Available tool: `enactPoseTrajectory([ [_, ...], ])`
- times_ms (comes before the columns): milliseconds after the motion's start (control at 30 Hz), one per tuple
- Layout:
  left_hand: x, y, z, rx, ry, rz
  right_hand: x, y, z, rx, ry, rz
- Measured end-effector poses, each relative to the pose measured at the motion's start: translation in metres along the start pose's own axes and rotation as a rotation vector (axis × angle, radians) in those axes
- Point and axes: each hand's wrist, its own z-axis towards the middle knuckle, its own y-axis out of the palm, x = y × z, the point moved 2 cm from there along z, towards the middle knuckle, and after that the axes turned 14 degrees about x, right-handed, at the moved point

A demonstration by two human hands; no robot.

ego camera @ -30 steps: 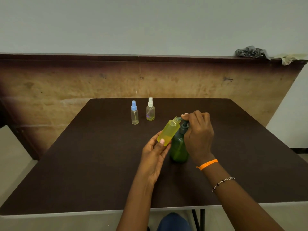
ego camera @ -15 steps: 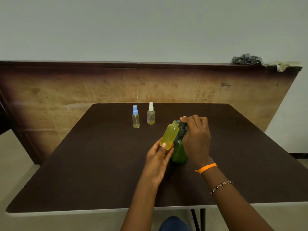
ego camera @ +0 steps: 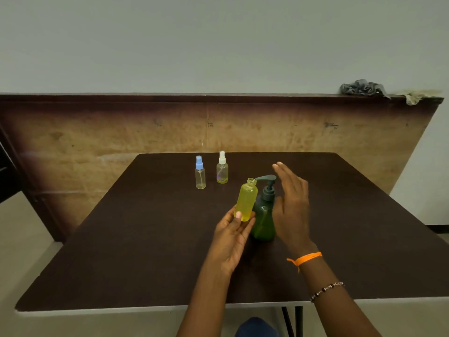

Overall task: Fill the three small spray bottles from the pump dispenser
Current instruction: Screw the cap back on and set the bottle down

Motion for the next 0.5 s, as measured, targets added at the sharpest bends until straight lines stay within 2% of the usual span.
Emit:
enactPoseTrajectory([
  [100, 0.001, -0.002, -0.001, -0.007, -0.023, -0.040, 0.011, -0.014, -0.004, 0.074, 0.092, 0.014],
  [167, 0.002, -0.003, -0.001, -0.014, -0.028, -0.049, 0.024, -0.024, -0.009, 0.060, 0.175, 0.015],
  [300, 0.000, -0.004, -0.003, -0.022, -0.027, -0.062, 0.061, -0.037, -0.024, -0.160, 0.406, 0.056],
  [500, -0.002, -0.005, -0.009, -0.037, -0.027, -0.056, 0.082, -0.043, -0.045, -0.321, 0.506, -0.061],
])
